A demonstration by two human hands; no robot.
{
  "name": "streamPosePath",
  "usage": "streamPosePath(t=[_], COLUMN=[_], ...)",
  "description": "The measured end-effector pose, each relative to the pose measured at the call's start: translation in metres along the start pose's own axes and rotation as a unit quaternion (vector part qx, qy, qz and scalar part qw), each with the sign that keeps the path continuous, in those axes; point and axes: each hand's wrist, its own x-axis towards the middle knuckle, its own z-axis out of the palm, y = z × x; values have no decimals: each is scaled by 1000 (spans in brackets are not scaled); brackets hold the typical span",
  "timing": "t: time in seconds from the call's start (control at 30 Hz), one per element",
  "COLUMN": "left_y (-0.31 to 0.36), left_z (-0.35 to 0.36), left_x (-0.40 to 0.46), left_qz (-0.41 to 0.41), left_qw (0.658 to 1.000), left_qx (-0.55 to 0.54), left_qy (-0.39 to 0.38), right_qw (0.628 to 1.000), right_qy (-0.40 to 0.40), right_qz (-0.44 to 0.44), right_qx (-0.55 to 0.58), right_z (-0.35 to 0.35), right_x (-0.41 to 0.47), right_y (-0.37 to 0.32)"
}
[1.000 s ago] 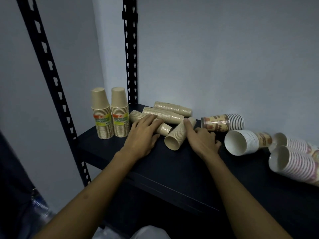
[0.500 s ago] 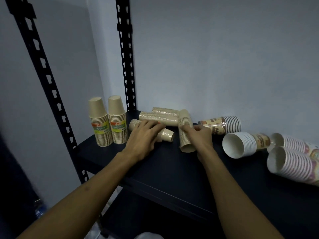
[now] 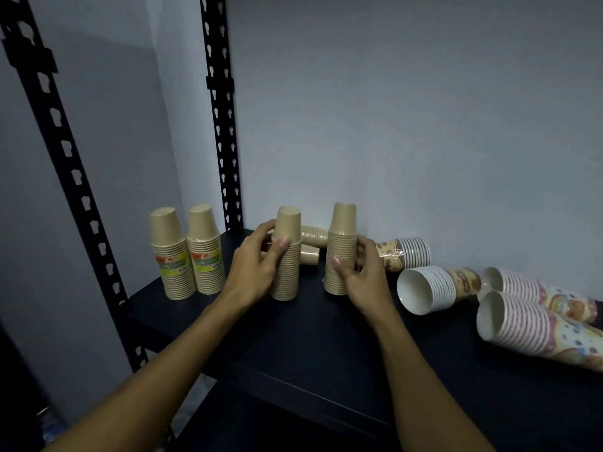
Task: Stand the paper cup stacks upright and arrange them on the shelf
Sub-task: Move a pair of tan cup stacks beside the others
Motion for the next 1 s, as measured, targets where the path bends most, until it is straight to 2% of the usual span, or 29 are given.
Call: streamPosePath(t=[0.13,0.27,0.4,0.5,0.73,0.87,1.0], left_y=[-24,-35,-33,-33,-20,-12,-8], left_z=[-3,-2,-2,-4,-12,-14,-11], left_x=[-10,-25,-29,-38,-60,-60,-59], left_qz=[-40,-78,-94,-93,-78,-71,-86], left_qw=[997,992,990,987,966,966,960], left_qx=[-56,-55,-56,-86,-146,-142,-161], left_qy=[-21,-80,-88,-99,-199,-204,-213], right_qw=[999,999,996,996,991,991,984], right_qy=[-32,-54,-86,-88,-132,-135,-172], right_qz=[-5,1,11,4,-12,-10,31], right_qx=[-2,6,4,-2,-33,-26,13], right_z=[-4,-6,-5,-9,-28,-29,-35], right_x=[-14,-18,-18,-25,-57,-62,-56], right_y=[5,7,6,6,6,-1,-4])
